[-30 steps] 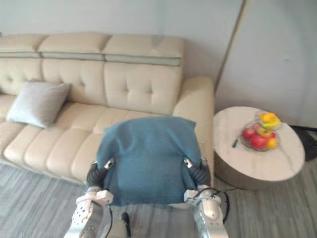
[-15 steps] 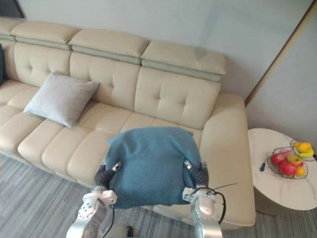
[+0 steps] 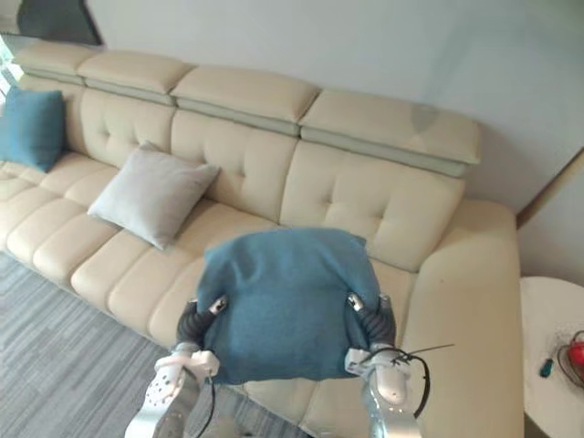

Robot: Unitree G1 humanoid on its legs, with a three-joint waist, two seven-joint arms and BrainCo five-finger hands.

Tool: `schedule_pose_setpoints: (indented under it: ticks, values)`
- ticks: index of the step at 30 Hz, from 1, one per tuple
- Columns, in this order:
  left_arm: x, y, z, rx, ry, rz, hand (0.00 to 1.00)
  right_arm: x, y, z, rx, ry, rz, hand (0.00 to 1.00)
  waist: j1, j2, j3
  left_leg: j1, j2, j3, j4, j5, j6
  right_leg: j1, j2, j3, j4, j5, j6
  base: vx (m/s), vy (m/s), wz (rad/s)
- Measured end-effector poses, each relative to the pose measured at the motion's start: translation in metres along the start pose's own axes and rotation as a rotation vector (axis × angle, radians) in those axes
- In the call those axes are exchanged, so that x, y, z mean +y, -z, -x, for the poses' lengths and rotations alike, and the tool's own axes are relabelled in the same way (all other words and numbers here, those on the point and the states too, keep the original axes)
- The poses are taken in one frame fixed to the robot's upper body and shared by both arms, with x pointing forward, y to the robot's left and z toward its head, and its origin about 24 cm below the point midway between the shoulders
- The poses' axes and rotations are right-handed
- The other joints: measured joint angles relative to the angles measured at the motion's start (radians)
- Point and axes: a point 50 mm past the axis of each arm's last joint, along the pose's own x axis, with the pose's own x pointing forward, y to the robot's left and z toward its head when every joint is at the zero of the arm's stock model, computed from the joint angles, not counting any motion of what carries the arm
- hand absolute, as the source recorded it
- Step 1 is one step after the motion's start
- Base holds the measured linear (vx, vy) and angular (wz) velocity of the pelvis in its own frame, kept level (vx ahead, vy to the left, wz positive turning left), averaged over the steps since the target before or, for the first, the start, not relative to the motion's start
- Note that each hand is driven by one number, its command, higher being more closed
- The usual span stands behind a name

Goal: Pick up cushions and gather them together orderly.

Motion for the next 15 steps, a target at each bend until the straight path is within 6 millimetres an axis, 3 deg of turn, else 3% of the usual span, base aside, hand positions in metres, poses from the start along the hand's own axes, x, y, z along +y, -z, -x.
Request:
schedule_pose_setpoints:
  ticks: [2, 3, 9, 15]
  values:
    - [-0.0019, -0.0022, -0.0005, -0.011, 0.003, 0.008, 1.00, -0.0005, -0.0005, 0.0002, -0.002, 0.005, 0.002, 1.00, -0.003, 0.020, -0.009, 0.028, 0.033, -0.020, -0.197, 0.039, 0.000, -0.013, 0.011, 0.023, 0.005, 0.000, 0.005, 0.13, 0.165, -0.50]
    - [-0.0016, -0.0015, -0.0002, -0.008, 0.000, 0.007, 1.00, 0.0003, 0.0004, 0.0005, 0.004, 0.010, -0.003, 1.00, -0.002, 0.022, -0.016, 0.063, 0.017, -0.051, -0.249, 0.036, -0.025, -0.023, 0.007, 0.060, 0.013, -0.005, 0.029, 0.11, 0.191, -0.45]
    - [-0.0003, -0.0007, 0.0008, -0.004, 0.000, -0.018, 1.00, 0.0014, 0.0020, 0.0018, 0.012, 0.014, -0.010, 1.00, -0.012, -0.020, -0.022, 0.138, -0.025, -0.021, -0.326, 0.036, -0.025, 0.004, -0.028, 0.132, -0.043, 0.019, 0.067, 0.05, 0.144, -0.33]
    - [-0.0026, -0.0001, 0.0014, -0.001, 0.015, -0.038, 1.00, 0.0003, 0.0036, 0.0021, 0.013, 0.037, 0.038, 1.00, -0.026, -0.028, -0.044, 0.172, -0.028, 0.017, -0.403, 0.043, -0.028, -0.003, -0.027, 0.176, -0.092, 0.053, 0.084, -0.01, 0.032, -0.25]
